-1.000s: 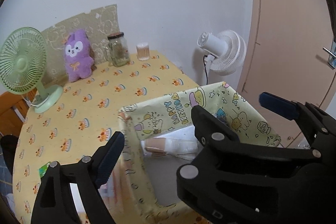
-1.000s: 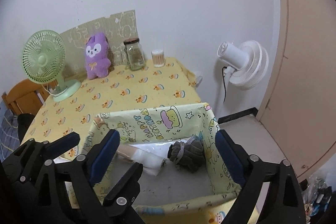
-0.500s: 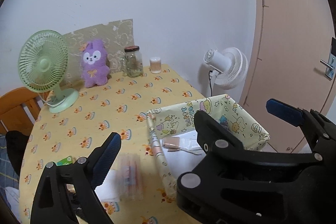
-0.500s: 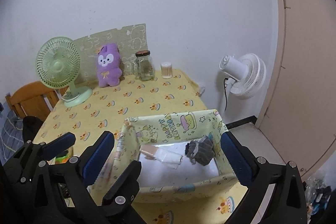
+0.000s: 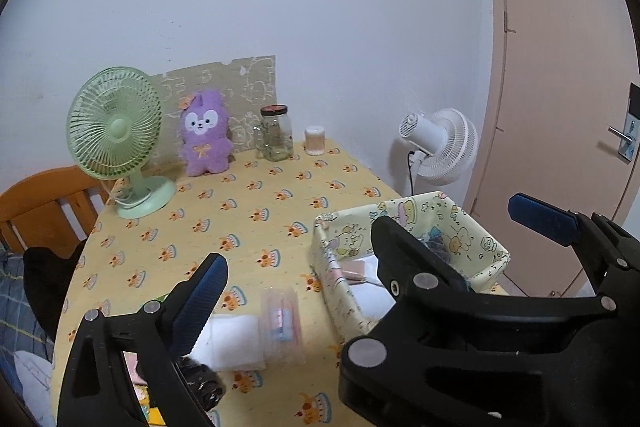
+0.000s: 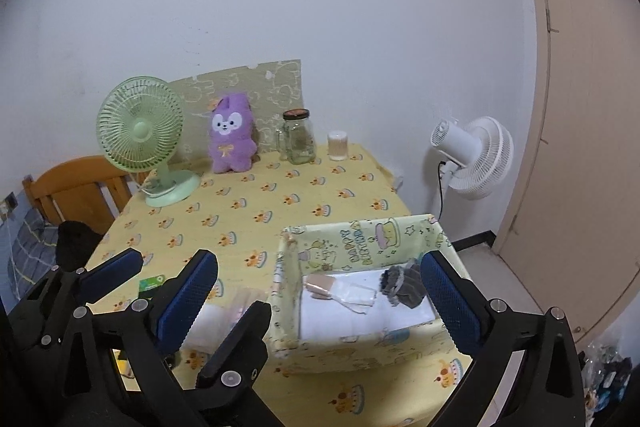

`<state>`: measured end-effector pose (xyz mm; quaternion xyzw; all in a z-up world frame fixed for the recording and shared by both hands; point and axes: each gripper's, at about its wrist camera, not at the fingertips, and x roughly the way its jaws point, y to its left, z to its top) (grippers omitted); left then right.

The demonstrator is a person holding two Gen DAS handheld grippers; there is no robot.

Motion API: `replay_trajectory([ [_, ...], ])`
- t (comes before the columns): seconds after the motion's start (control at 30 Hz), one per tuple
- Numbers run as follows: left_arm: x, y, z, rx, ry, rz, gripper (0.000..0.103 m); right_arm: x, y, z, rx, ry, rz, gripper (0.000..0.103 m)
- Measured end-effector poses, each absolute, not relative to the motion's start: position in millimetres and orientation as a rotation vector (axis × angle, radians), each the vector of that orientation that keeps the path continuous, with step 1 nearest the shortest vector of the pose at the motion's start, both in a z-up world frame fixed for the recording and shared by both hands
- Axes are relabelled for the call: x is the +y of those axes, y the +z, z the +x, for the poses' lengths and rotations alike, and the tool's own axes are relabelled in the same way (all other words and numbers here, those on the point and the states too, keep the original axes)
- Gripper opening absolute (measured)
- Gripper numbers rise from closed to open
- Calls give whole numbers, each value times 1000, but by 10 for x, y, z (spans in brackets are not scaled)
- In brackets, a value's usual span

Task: Organize soft objects
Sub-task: 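Withdraw both tools from the box back over the table pile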

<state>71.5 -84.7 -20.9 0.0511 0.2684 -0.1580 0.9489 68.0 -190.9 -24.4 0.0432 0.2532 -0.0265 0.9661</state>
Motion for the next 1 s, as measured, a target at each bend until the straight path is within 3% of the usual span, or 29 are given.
replay_trajectory([
  [1.0,-237,-635,577,615,-204,116,99,-1238,-689,631,545,17,64,102],
])
